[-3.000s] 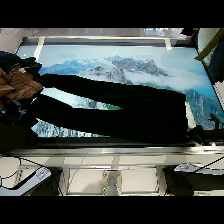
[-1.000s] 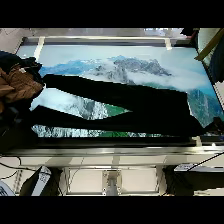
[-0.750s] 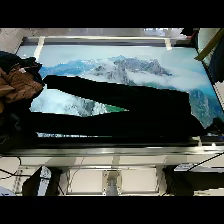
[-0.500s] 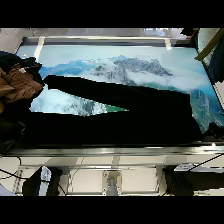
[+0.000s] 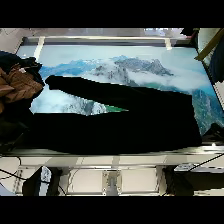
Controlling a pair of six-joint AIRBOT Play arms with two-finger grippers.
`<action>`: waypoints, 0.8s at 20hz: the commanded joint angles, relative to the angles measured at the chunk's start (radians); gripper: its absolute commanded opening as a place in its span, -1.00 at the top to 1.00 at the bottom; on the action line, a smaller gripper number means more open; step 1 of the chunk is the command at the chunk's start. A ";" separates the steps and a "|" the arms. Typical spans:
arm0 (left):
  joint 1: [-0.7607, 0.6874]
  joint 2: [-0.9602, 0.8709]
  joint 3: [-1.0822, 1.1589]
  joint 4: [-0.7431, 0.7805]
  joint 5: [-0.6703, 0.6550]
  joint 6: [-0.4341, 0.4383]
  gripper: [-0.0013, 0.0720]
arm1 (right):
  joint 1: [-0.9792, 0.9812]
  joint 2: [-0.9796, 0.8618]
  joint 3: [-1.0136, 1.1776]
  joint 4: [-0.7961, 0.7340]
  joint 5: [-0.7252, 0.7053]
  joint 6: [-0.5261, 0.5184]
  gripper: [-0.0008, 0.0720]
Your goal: Fold the clothes and pants, and hang the long-sleeved shirts on hangers.
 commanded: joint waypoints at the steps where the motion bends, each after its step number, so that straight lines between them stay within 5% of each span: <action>1: -0.001 0.000 0.134 -0.183 0.084 0.002 -0.98 | 0.000 0.043 0.182 0.029 0.057 0.067 0.02; 4: -0.053 -0.038 0.208 -0.570 0.383 0.182 -0.98 | 0.002 0.107 0.271 0.354 -0.085 0.095 0.02; 7: -0.190 -0.217 0.254 -0.612 0.431 0.188 -0.98 | 0.059 0.121 0.271 0.609 -0.116 0.028 0.02; 12: -0.491 -0.595 0.320 -0.752 0.799 0.187 -0.97 | 0.280 0.122 0.271 0.576 -0.089 -0.006 0.02; 16: -0.531 -0.838 0.456 -0.846 0.848 0.187 -0.97 | 0.397 0.122 0.271 0.565 -0.061 -0.047 0.02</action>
